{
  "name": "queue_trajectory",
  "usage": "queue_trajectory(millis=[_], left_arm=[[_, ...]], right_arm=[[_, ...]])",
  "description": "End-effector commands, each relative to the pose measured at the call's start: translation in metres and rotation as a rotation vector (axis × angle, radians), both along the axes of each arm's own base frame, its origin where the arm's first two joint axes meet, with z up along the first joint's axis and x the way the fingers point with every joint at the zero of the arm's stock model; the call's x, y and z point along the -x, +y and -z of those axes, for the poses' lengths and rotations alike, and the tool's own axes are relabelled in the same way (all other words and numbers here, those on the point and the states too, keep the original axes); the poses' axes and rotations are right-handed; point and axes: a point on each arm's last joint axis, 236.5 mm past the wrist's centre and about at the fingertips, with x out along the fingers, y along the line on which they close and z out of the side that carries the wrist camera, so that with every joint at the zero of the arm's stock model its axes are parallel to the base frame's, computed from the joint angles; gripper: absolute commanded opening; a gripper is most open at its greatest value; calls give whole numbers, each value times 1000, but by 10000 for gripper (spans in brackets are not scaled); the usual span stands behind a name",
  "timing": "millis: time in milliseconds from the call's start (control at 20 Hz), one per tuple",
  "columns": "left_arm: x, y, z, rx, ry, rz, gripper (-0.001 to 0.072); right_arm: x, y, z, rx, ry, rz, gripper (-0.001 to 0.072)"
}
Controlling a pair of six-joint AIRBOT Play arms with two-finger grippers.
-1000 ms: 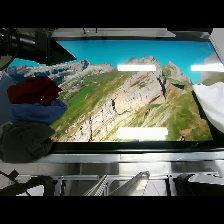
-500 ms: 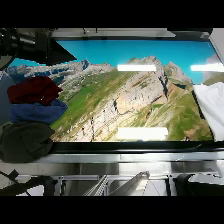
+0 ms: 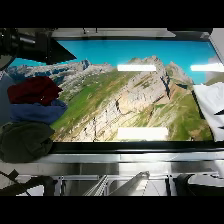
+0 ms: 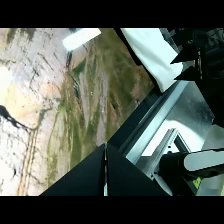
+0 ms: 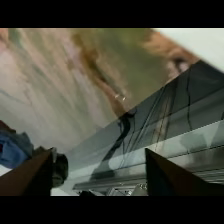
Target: Fold the shirts.
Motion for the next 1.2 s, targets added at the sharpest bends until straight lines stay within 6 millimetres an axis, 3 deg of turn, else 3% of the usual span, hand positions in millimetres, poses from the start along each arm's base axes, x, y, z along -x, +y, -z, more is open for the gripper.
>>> queue_trajectory(millis=[0,100,250,300,450,650,850,1150], left_arm=[[10,0,4,-14,19,42,1],[16,0,6,-22,33,63,1],[26,1,9,-35,56,96,0],[27,0,10,-32,61,94,1],[47,-9,37,-17,130,68,1],[85,-23,96,-13,233,43,1],[102,-29,129,-22,316,39,1],[103,-28,133,-22,328,36,2]], right_arm=[[-17,62,-27,-20,-67,-210,369],[-25,100,-38,19,-115,-359,217],[-51,144,-46,120,-254,-495,204],[-67,157,-52,152,-324,-494,16],[-97,200,-79,222,-519,-526,14],[-87,258,-88,201,-580,-663,14],[-92,279,-90,201,-620,-688,15],[-89,283,-90,193,-617,-699,16]])
